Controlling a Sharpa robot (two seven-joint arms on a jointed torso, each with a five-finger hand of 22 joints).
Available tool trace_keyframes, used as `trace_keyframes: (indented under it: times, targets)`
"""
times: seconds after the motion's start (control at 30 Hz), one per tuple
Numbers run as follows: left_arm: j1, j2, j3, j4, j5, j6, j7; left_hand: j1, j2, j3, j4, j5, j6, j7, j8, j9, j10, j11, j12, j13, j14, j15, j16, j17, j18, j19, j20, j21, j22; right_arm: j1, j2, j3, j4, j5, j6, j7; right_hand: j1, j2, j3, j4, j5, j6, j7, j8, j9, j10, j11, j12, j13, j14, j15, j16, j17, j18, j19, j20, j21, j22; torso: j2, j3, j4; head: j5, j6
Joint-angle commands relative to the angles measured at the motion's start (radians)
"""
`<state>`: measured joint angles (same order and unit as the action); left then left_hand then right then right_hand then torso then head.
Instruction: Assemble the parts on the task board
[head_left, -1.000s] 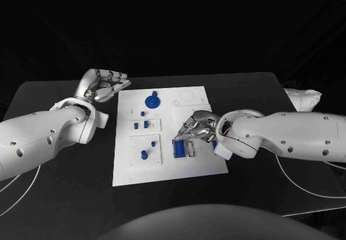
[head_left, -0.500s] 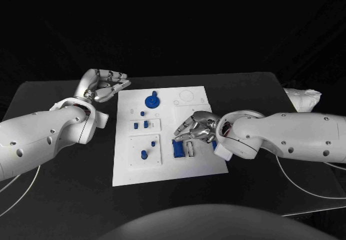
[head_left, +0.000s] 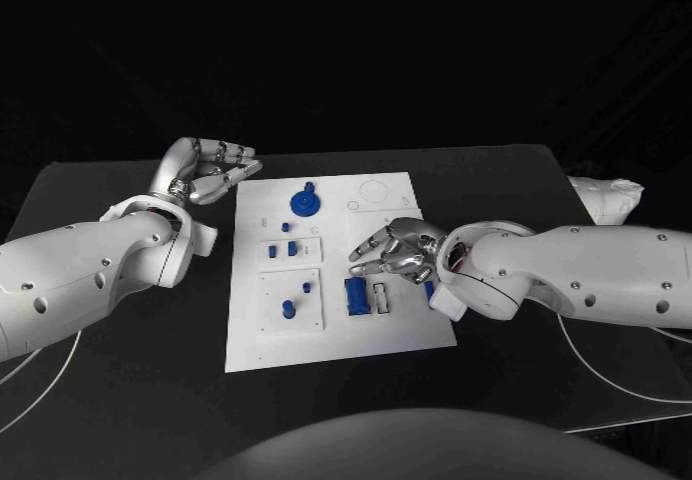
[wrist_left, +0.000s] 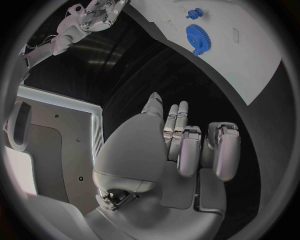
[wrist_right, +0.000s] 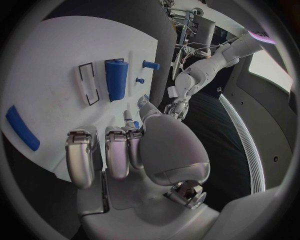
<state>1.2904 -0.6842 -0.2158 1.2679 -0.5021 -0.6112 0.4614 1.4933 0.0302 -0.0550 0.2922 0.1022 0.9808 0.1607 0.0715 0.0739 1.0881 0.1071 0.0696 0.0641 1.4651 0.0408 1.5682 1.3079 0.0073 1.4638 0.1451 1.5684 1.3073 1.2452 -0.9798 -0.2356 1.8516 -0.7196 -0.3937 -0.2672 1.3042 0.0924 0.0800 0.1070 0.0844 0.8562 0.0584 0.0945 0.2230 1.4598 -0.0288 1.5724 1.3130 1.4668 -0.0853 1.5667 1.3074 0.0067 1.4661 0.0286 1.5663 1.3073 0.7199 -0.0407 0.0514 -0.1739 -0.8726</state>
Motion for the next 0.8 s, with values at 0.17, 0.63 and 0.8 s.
trace_keyframes:
  times: [0.17,0.63,0.8]
  targets:
    - [0.001,0.003,0.001,0.000,-0.004,0.013,0.004,-0.001,0.012,-0.004,0.000,0.003,0.005,-0.001,-0.005,-0.001,0.005,0.000,0.000,0.000,0.106,-0.002,0.003,0.263,-0.007,0.107,-0.002,0.002,0.263,0.020,-0.038,0.000,0.040,-0.006,-0.024,-0.040,-0.006,-0.029,-0.079,-0.018,-0.002,0.037,0.023,0.377,0.321,0.111,0.030,-0.002,0.258,0.104,0.054,0.004,0.263,-0.007,0.105,0.045,0.004,0.263,0.000,0.0001,-0.0008,0.002,0.000]
    - [0.001,0.007,0.001,-0.004,-0.004,0.014,0.005,-0.001,0.012,-0.004,0.000,0.003,0.005,-0.001,-0.005,-0.001,0.005,0.000,0.000,0.000,0.106,-0.002,0.003,0.263,-0.007,0.107,-0.002,0.002,0.263,0.068,-0.071,0.000,0.083,-0.048,0.106,-0.270,-0.160,-0.013,-0.196,0.111,-0.019,-0.038,0.002,0.664,0.632,0.111,0.028,-0.002,0.258,0.104,0.037,0.004,0.263,-0.007,0.105,0.036,0.004,0.263,0.000,0.0004,0.0001,-0.002,0.000]
    - [0.001,0.005,0.001,-0.003,-0.004,0.016,0.003,-0.001,0.012,-0.004,0.000,0.003,0.005,-0.001,-0.005,-0.001,0.005,0.000,0.000,0.000,0.106,-0.002,0.003,0.263,-0.007,0.107,-0.002,0.002,0.263,0.068,-0.053,0.000,0.075,-0.084,0.203,-0.363,-0.154,-0.003,-0.198,0.111,-0.032,-0.032,-0.006,0.687,0.667,0.111,0.020,-0.002,0.258,0.104,0.030,0.004,0.263,-0.007,0.105,0.029,0.004,0.263,-0.001,-0.0003,0.0002,-0.001,0.000]
